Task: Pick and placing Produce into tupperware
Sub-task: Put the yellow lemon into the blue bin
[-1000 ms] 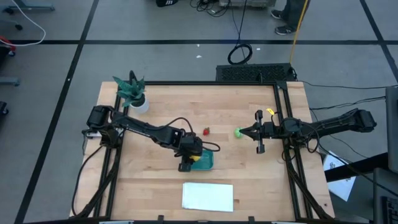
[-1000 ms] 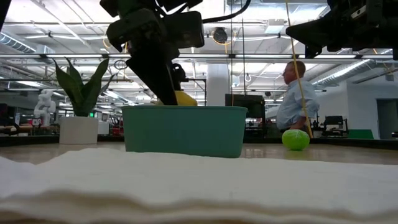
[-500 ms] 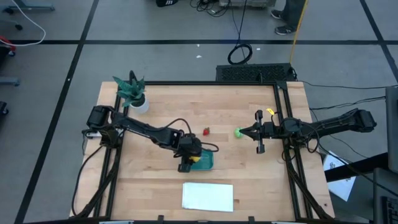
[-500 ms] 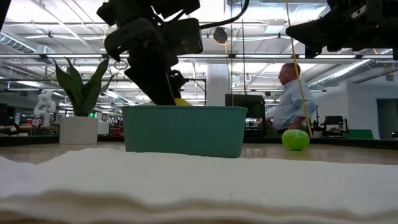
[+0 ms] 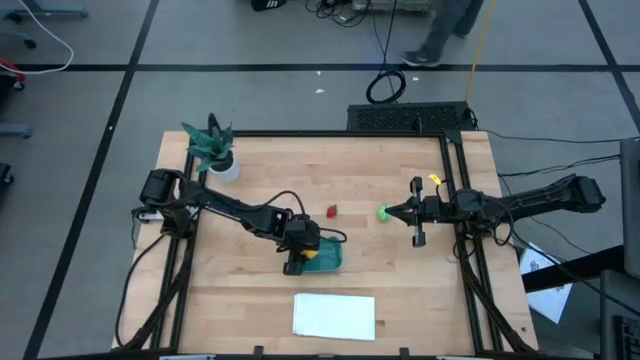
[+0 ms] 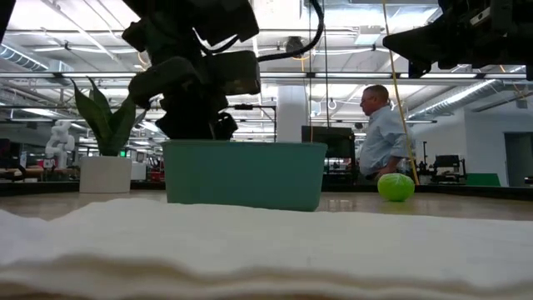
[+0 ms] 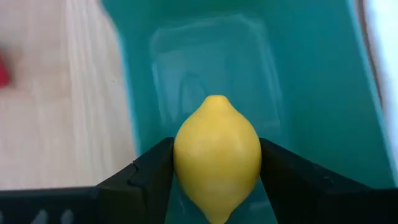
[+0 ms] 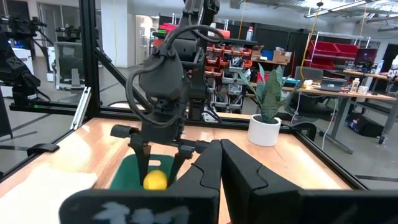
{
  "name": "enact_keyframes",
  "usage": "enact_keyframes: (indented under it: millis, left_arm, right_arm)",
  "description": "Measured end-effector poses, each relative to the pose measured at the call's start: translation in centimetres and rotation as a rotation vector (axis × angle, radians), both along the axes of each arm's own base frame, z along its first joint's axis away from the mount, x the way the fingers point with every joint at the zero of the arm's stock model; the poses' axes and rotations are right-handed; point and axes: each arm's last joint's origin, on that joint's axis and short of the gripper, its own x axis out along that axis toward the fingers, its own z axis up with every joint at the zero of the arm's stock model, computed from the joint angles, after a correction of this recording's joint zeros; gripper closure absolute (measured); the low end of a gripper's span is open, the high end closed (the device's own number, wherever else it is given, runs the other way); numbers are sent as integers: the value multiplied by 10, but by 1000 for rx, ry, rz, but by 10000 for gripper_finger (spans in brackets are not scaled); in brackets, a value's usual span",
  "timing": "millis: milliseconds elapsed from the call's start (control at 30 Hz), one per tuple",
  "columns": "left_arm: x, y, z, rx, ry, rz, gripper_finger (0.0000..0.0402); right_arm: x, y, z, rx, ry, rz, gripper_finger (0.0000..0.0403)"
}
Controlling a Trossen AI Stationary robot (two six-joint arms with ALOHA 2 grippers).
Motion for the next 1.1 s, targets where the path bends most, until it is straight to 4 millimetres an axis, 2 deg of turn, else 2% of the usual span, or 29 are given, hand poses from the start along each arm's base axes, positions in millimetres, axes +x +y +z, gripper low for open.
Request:
enact_keyframes:
  millis: [633, 967, 1100]
  left_arm:
    - [-1, 5, -2, 14, 2, -17, 189]
    - [-1, 4, -2, 3, 4, -23, 139]
    - [-1, 4, -2, 2, 3, -23, 132]
  right_arm:
    - [0, 0, 0, -1, -1, 0, 403]
    - [0, 0, 0, -1, -1, 0, 403]
    - [0, 0, 0, -1, -1, 0, 403]
